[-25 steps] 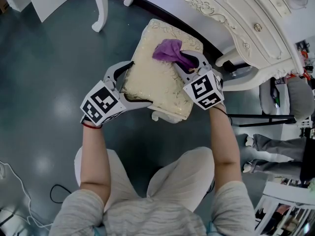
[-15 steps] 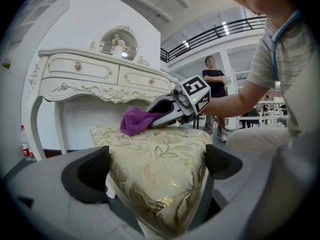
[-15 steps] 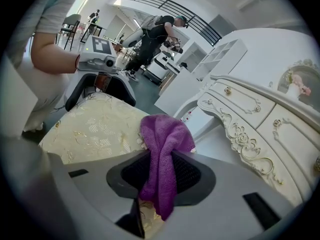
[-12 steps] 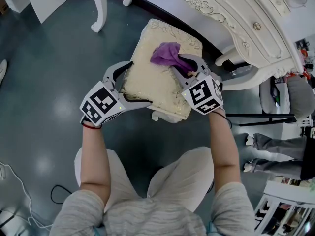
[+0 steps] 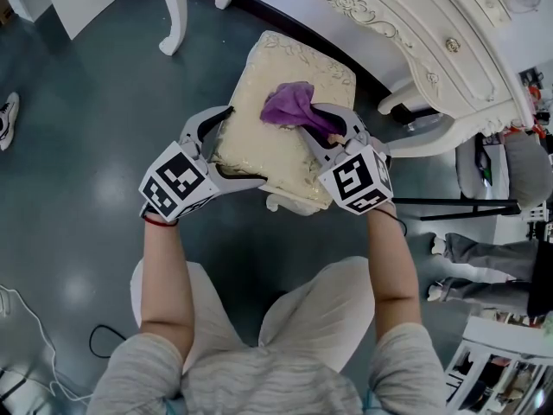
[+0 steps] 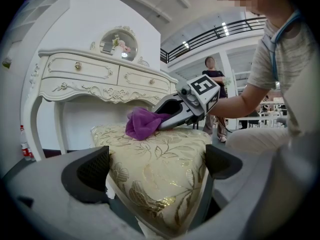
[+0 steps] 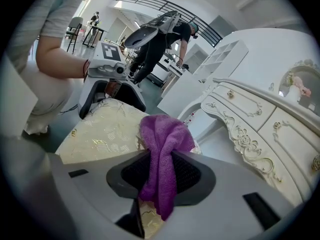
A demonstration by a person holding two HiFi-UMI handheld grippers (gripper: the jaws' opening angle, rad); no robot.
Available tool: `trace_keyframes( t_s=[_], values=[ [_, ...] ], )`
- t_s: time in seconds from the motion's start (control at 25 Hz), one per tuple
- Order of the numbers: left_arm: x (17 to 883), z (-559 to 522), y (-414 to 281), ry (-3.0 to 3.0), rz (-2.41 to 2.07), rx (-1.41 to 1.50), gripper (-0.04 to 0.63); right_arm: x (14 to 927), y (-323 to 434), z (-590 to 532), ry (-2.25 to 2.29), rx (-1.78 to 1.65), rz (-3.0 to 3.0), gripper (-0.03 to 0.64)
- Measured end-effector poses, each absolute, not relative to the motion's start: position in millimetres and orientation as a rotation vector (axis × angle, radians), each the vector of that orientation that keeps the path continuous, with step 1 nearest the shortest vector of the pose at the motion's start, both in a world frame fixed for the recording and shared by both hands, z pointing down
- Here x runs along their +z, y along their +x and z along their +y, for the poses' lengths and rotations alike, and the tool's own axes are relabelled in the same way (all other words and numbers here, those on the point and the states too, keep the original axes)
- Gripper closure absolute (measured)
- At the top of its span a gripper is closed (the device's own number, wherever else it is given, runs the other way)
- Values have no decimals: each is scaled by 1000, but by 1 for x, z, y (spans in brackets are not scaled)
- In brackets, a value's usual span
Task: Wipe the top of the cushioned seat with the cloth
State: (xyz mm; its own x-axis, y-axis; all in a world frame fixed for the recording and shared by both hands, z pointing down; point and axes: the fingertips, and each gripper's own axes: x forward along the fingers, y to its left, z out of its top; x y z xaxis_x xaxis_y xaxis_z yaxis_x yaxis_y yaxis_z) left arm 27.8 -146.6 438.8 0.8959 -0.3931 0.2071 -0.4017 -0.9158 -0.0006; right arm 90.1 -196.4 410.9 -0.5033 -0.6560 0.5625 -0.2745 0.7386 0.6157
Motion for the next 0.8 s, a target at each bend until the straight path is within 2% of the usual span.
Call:
trace_keyframes(
  t_s=[0.8],
  values=[
    [440, -147, 28, 3017, -635, 313, 5, 413, 80, -157, 641, -595, -2100, 503]
  ],
)
